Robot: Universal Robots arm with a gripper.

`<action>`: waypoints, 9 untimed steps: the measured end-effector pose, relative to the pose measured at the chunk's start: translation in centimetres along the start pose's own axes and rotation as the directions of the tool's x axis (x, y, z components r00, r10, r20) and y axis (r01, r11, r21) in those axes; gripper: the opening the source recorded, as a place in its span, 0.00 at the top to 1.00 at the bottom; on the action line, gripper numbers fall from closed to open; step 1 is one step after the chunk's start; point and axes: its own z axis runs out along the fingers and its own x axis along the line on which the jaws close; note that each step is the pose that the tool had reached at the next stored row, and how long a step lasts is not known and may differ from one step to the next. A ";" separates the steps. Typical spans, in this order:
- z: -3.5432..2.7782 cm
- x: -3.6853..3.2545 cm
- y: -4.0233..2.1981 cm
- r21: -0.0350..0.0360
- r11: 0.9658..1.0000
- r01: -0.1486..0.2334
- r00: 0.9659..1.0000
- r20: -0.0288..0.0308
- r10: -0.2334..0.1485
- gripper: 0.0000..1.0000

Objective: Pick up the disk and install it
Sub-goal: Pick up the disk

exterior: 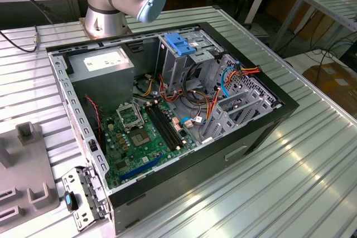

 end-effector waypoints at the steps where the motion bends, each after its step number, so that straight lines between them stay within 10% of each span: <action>1: 0.00 0.00 0.00 0.000 1.000 0.003 1.000 0.000 -0.003 0.89; 9: 0.00 0.00 0.00 -0.001 0.999 0.045 0.999 -0.002 -0.045 0.89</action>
